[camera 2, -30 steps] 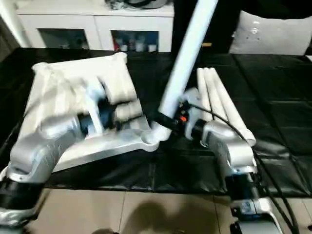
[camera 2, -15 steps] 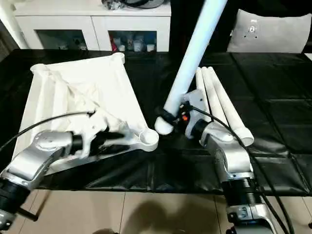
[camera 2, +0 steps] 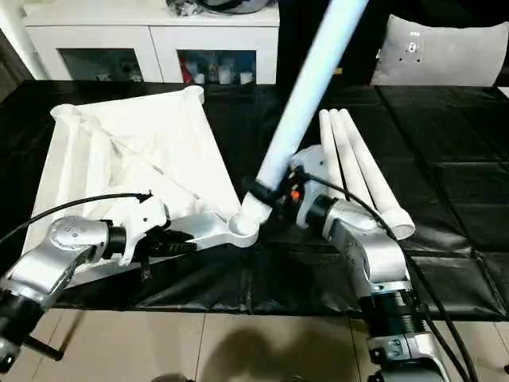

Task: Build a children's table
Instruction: Insert table leg to table base

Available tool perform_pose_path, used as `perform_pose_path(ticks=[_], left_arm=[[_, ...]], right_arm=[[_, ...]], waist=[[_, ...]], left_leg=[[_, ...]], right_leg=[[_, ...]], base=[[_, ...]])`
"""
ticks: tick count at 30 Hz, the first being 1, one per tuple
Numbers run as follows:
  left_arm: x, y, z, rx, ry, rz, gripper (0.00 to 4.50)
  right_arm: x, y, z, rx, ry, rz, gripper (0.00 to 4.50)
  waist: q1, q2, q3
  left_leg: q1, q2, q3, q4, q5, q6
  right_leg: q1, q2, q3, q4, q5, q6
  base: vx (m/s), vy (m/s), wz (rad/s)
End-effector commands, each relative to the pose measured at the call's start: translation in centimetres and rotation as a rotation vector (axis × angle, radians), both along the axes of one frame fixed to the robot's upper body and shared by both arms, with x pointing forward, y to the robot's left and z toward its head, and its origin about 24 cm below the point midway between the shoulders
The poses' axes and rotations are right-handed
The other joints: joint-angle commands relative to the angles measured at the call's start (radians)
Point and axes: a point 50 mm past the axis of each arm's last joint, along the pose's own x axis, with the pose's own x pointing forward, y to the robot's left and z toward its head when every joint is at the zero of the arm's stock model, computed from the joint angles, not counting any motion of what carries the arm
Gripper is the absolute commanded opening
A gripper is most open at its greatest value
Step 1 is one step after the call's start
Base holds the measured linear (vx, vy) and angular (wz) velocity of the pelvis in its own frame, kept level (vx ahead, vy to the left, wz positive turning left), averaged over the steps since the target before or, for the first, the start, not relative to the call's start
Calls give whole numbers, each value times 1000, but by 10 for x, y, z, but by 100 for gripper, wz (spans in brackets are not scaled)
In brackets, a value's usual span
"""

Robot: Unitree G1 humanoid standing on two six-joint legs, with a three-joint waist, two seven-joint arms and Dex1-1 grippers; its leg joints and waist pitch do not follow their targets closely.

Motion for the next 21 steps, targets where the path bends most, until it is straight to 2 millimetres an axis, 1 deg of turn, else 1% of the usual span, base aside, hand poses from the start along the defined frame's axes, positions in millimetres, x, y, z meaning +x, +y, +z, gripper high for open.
perform_pose_path(ticks=[1, 2, 3, 6, 7, 10, 11, 12, 13, 14, 15, 17, 18, 21], left_arm=[[2, 6, 0, 16, 16, 6, 24], [3, 5, 1, 8, 20, 0, 0], [3, 4, 1, -1, 25, -12, 0], [1, 1, 2, -20, 45, -54, 0], [0, 0, 1, -19, 52, -73, 0], [-3, -2, -1, -5, 62, -121, 0], [-4, -4, -2, -1, 64, -151, 0], [-4, -5, -2, 0, 64, -158, 0], [-4, -5, -2, 0, 64, -158, 0], [-4, -7, -2, 3, 56, -173, 0], [-4, -9, -2, 15, 41, -190, 0], [-2, -11, -3, 54, 2, -220, 0], [-2, -11, -3, 64, -3, -225, 0], [0, -13, -3, 57, -6, -220, 0]], right_arm=[[1, 6, 14, -19, -40, 63, 186], [2, 7, 14, -26, -36, 71, 186], [2, 8, 13, -32, -28, 85, 186], [4, 12, 14, -58, -22, 118, 186], [5, 13, 14, -66, -22, 121, 186], [7, 16, 14, -104, -8, 154, 186], [7, 18, 13, -146, -2, 192, 186], [7, 19, 11, -160, 10, 211, 186], [7, 19, 11, -160, 10, 211, 186], [6, 19, 8, -181, 20, 230, 186], [5, 19, 5, -196, 33, 247, 186], [3, 19, -1, -209, 66, 281, 186], [3, 19, -2, -214, 74, 286, 186], [3, 19, -4, -232, 82, 295, 186]], waist=[[0, -3, -64], [1, -2, -65], [0, -4, -64], [1, -2, -66], [2, -2, -66], [3, -2, -70], [5, -1, -71], [5, -6, -71], [6, -4, -71], [8, -8, -71], [9, -7, -70], [12, -10, -67], [14, -8, -67], [19, -10, -64]], left_leg=[[-3, 39, -3, -83, -93, 13], [-3, 39, -3, -83, -89, 13], [-3, 38, -3, -84, -89, 14], [-2, 39, -2, -83, -78, 15], [-2, 41, -3, -83, -72, 15], [-2, 40, -2, -81, -38, 20], [0, 41, -2, -80, -33, 24], [0, 41, -1, -80, -29, 29], [0, 41, -1, -80, -29, 32], [-1, 43, 0, -80, -34, 36], [-1, 43, 0, -81, -37, 36], [0, 43, 1, -82, -56, 39], [1, 47, -1, -84, -68, 33], [5, 46, 1, -87, -88, 19]], right_leg=[[65, -79, 51, -80, -106, -209], [66, -80, 51, -80, -117, -205], [65, -79, 51, -82, -128, -202], [64, -80, 52, -81, -128, -202], [63, -80, 52, -80, -117, -204], [65, -77, 50, -72, -46, -219], [64, -77, 50, -70, -23, -226], [65, -76, 49, -68, -1, -233], [64, -77, 49, -68, 5, -236], [65, -78, 50, -68, 8, -238], [66, -79, 50, -68, 5, -237], [65, -80, 50, -74, -38, -229], [65, -83, 51, -75, -67, -221], [62, -83, 52, -81, -123, -208]], base=[[0, 0, 0], [0, 0, 0], [0, 0, 0], [0, 0, 0], [0, 0, 0], [0, 0, 0], [0, 0, 0], [0, 0, 0], [0, 0, 0], [0, 0, 0], [0, 0, 0], [0, 0, 0], [0, 0, 0], [0, 0, 0]])
